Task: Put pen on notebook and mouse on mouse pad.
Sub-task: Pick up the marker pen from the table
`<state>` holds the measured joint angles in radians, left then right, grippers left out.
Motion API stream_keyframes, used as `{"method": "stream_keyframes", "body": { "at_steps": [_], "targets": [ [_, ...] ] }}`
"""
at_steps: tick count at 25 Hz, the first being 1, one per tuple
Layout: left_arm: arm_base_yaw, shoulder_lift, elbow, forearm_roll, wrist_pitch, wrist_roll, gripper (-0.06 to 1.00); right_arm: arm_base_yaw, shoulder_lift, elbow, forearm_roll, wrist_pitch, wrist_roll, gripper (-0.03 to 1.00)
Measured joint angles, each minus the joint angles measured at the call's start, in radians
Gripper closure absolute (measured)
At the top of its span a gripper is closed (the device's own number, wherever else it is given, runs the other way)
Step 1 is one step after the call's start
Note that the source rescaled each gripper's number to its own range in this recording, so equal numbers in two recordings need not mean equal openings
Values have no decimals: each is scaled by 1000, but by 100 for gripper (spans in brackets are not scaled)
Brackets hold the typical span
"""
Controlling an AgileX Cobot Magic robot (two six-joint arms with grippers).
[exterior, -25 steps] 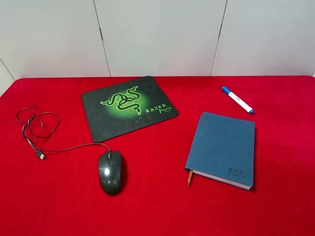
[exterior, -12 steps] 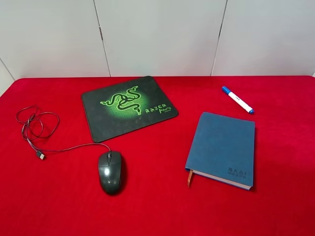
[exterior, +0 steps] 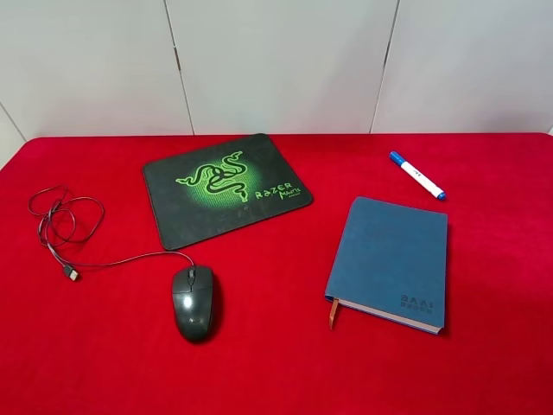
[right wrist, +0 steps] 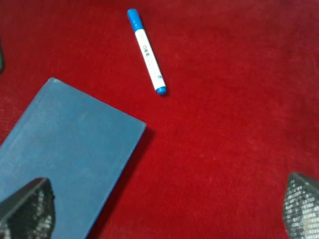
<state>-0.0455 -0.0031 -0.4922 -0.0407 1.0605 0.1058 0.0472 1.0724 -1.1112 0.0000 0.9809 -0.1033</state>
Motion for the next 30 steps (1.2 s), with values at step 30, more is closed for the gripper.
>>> {"method": "stream_keyframes", "body": {
  "at_steps": [30],
  "targets": [
    [0, 0, 0, 0, 0, 0, -6, 1, 1011, -634, 28, 51, -197, -3]
  ]
}}
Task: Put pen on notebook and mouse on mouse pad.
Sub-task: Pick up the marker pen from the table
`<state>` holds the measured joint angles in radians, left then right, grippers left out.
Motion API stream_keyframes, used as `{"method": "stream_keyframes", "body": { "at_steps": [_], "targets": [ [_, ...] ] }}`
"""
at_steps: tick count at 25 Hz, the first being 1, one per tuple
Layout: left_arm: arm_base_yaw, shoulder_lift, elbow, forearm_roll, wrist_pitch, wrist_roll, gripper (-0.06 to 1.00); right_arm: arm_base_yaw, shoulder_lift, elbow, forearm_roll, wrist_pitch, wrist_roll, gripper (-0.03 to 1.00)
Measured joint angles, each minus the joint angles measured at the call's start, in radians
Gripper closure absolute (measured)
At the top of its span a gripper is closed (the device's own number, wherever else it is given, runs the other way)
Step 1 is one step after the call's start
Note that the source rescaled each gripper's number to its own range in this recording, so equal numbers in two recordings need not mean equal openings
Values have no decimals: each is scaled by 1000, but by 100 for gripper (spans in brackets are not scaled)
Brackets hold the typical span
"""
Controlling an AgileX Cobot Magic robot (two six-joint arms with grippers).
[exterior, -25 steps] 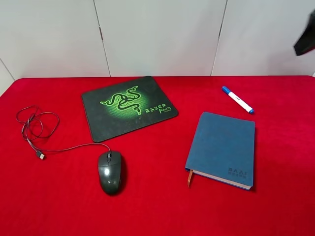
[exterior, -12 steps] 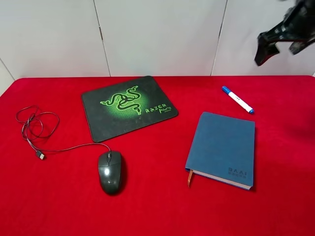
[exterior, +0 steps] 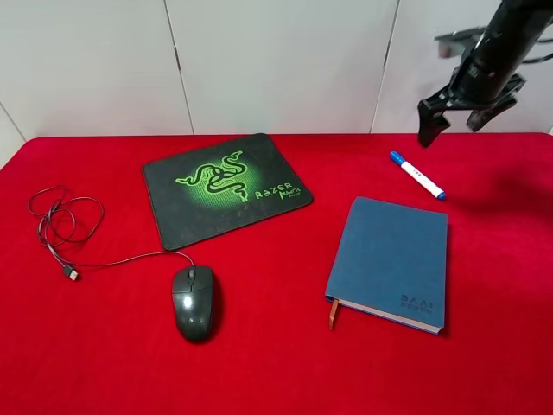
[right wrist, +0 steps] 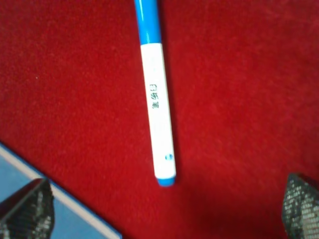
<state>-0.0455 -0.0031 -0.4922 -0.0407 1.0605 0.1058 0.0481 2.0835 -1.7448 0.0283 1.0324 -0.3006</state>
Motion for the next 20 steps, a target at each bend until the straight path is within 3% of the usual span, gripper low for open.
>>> {"method": "stream_keyframes", "body": {
  "at_steps": [10, 20],
  "targets": [
    [0, 0, 0, 1, 0, 0, -6, 0, 159, -58, 97, -30, -52, -3],
    [0, 0, 0, 1, 0, 0, -6, 0, 228, -62, 106, -84, -57, -3]
  ]
}}
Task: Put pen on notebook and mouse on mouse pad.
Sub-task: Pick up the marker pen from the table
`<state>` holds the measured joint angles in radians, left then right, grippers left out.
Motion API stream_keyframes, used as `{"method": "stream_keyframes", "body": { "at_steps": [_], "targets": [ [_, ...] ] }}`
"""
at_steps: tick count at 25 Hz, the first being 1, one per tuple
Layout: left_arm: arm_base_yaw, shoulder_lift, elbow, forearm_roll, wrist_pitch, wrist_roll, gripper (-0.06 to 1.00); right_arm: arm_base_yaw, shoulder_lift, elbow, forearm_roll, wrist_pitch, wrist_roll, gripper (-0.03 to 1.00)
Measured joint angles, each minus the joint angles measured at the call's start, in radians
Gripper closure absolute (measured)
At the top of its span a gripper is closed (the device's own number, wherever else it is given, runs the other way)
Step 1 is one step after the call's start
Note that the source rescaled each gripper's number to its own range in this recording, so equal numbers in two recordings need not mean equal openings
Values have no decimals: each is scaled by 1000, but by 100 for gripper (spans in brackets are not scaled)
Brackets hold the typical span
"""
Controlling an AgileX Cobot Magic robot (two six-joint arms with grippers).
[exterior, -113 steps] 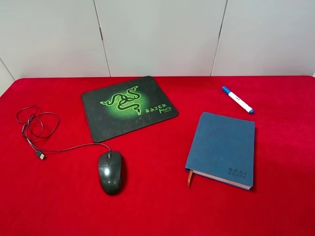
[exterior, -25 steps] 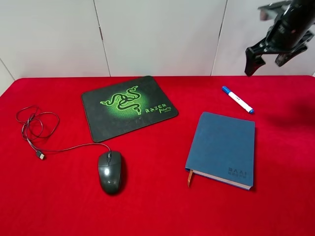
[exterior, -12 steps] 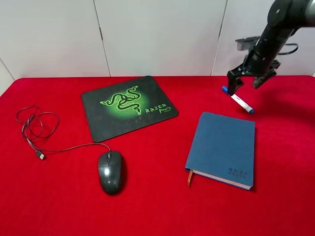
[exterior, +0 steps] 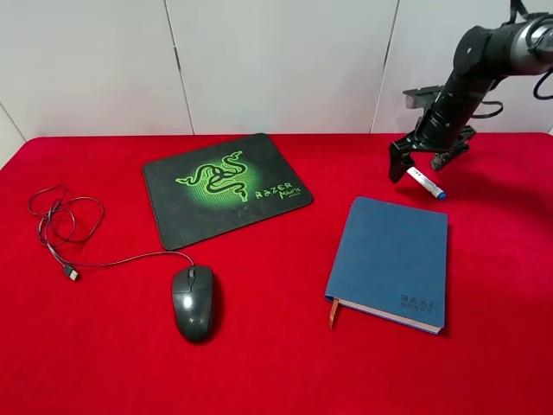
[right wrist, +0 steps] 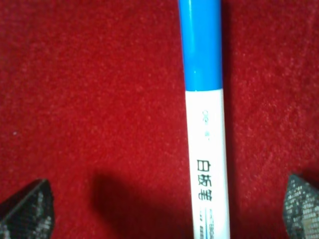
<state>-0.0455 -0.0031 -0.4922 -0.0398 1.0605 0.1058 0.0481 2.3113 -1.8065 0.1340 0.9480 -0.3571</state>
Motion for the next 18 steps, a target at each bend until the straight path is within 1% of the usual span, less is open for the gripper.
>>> {"method": "stream_keyframes", "body": {
  "at_steps": [7, 18],
  "targets": [
    [0, 0, 0, 0, 0, 0, -6, 0, 21, 0, -16, -34, 0, -3],
    [0, 0, 0, 0, 0, 0, -6, 0, 37, -5, -29, -35, -1, -3]
  ]
}}
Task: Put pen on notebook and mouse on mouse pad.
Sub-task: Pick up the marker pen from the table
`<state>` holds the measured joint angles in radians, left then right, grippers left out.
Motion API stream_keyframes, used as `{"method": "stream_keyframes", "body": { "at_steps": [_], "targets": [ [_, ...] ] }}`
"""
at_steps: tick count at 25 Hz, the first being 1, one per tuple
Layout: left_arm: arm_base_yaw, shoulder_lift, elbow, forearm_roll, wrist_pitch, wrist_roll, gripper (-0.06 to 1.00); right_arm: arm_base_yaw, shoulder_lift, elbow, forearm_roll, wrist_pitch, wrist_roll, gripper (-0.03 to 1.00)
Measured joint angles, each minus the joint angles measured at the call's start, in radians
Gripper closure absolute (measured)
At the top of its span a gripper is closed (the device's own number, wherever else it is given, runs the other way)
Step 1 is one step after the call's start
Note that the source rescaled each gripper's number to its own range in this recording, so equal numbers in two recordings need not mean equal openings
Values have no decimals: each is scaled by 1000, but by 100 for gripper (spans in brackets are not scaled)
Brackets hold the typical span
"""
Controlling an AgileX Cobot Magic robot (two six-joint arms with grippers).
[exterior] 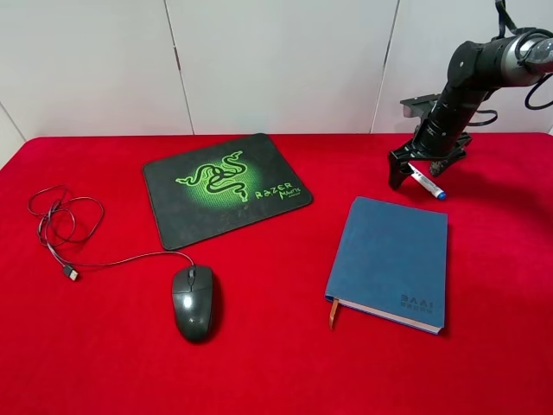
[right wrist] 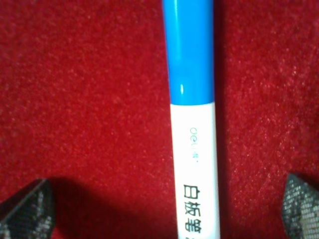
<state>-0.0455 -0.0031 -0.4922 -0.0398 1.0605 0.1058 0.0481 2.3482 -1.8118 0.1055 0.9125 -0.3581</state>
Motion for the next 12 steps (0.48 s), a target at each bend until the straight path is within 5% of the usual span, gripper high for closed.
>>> {"method": "stream_keyframes", "body": {
  "at_steps": [12],
  "targets": [
    [0, 0, 0, 0, 0, 0, -6, 0, 0, 0, -5, 14, -2, 44]
  ]
}}
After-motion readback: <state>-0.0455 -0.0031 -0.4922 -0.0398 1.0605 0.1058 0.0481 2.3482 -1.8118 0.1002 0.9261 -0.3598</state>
